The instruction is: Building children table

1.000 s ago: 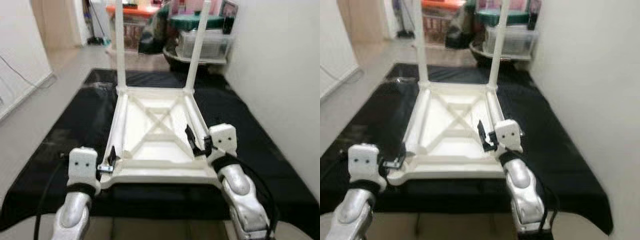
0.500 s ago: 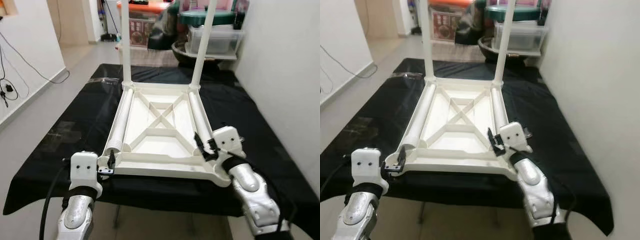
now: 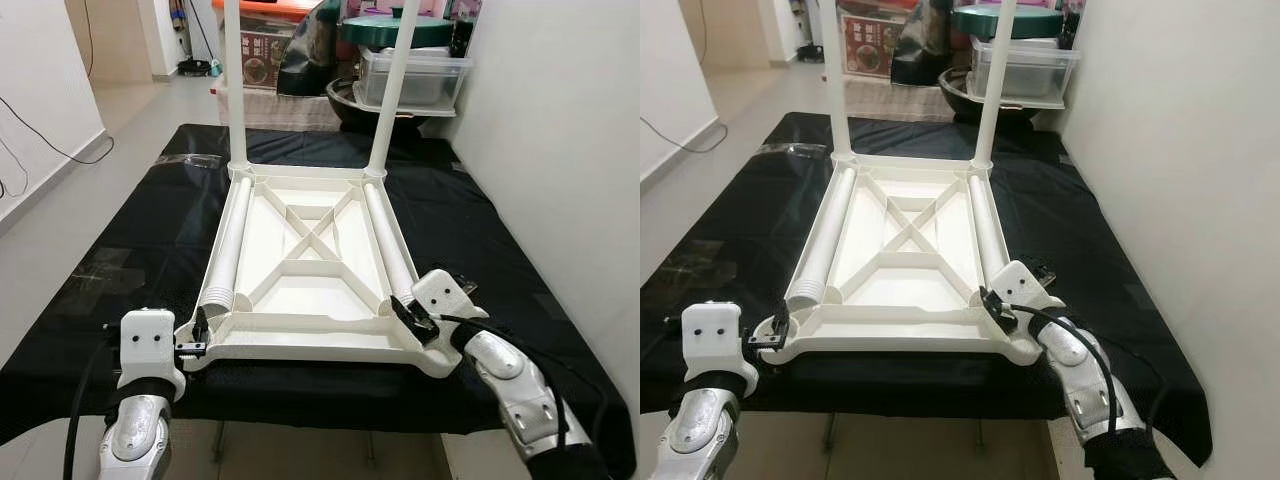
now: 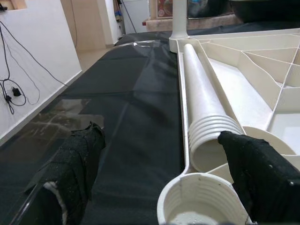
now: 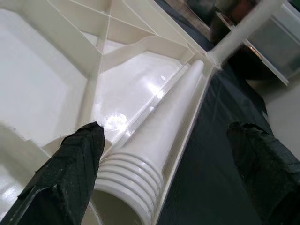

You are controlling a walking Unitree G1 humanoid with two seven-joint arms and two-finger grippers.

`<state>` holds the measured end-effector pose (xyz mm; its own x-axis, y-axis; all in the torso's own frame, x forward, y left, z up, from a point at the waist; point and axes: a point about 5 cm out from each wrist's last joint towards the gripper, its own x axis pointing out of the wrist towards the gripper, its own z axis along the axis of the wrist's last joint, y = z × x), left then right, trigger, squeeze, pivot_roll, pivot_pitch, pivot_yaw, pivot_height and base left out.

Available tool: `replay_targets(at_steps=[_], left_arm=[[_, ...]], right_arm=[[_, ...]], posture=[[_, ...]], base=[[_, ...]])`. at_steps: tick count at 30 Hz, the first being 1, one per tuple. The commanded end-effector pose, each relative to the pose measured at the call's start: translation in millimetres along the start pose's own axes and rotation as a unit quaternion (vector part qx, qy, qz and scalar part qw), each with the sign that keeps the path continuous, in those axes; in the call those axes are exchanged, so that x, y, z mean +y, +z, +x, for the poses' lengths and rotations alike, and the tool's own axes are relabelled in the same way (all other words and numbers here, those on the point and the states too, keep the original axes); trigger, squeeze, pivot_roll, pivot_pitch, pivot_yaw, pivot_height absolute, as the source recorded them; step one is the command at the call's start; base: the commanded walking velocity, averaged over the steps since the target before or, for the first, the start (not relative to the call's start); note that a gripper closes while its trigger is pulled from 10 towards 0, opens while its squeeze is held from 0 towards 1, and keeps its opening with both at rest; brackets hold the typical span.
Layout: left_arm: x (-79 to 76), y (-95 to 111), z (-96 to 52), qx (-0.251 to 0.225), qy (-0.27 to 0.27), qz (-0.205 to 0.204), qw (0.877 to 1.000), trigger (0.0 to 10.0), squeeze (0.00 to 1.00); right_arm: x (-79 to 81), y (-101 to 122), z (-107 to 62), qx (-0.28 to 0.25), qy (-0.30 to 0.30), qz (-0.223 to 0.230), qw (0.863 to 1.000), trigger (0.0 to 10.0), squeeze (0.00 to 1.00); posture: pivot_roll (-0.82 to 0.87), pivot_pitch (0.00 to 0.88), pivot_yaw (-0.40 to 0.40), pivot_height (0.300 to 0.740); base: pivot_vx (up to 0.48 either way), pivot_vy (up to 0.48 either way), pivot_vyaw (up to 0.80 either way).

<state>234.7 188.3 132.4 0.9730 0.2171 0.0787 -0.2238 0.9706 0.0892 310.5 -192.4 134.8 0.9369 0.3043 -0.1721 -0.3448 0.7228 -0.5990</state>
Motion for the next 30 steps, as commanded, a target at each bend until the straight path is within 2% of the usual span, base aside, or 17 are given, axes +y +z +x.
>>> replay_targets(at_steps=[1,2,4,7,10,12,18,23,25,27,30], left_arm=[[-2.5,-5,-0.2,0.014,0.000,0.002,1.000,10.0,0.00],[-2.5,-5,-0.2,0.014,0.000,0.002,1.000,10.0,0.00],[-4.5,-6,0.6,0.014,-0.001,0.001,1.000,10.0,0.00],[-5.3,-7,1.4,0.014,-0.002,0.000,1.000,10.0,0.00],[-5.9,-7,1.8,0.014,-0.002,0.000,1.000,10.0,0.00],[-6.4,-6,2.5,0.013,-0.002,0.000,1.000,10.0,0.00],[-6.6,-6,3.6,0.012,-0.002,0.000,1.000,10.0,0.00],[-7.8,-6,3.3,0.011,-0.002,0.000,1.000,10.0,0.00],[-7.8,-6,3.3,0.011,-0.002,0.000,1.000,10.0,0.00],[-7.4,-6,3.1,0.011,-0.002,0.000,1.000,10.0,0.00],[-7.5,-6,3.3,0.011,-0.002,0.000,1.000,10.0,0.00]], right_arm=[[-4.1,1,-0.5,-0.008,0.034,-0.025,0.999,10.0,0.00],[-4.1,1,-0.5,-0.008,0.034,-0.025,0.999,10.0,0.00],[-21.3,-3,-5.2,-0.003,0.064,-0.060,0.996,10.0,0.00],[-30.3,-9,-6.9,0.013,0.086,-0.086,0.992,10.0,0.00],[-31.1,-12,-7.1,0.023,0.104,-0.103,0.989,10.0,0.00],[-34.5,-18,-5.7,0.044,0.133,-0.131,0.981,10.0,0.00],[-37.3,-22,-2.1,0.062,0.163,-0.146,0.974,10.0,0.00],[-47.8,-29,6.3,0.101,0.117,-0.122,0.980,10.0,0.00],[-47.8,-29,6.3,0.101,0.117,-0.122,0.980,10.0,0.00],[-55.1,-28,10.8,0.110,0.087,-0.108,0.984,10.0,0.00],[-57.9,-24,14.5,0.106,0.063,-0.097,0.988,10.0,0.00]], posture=[[0.08,0.000,-0.098,0.740],[0.08,0.000,-0.098,0.740],[0.08,0.000,-0.101,0.740],[0.08,0.000,-0.103,0.740],[0.08,0.000,-0.105,0.740],[0.09,0.000,-0.105,0.740],[0.08,0.000,-0.109,0.740],[0.09,0.000,-0.118,0.740],[0.09,0.000,-0.118,0.740],[0.09,0.000,-0.118,0.740],[0.09,0.000,-0.118,0.740]], base=[[0.000,0.000,0.00],[0.000,0.000,0.00],[0.000,0.000,0.00],[0.000,0.000,0.00],[0.000,0.000,0.00],[0.000,0.000,0.00],[0.000,0.000,0.00],[0.000,0.000,0.00],[0.000,0.000,0.00],[0.000,0.000,0.00],[0.000,0.000,0.00]])
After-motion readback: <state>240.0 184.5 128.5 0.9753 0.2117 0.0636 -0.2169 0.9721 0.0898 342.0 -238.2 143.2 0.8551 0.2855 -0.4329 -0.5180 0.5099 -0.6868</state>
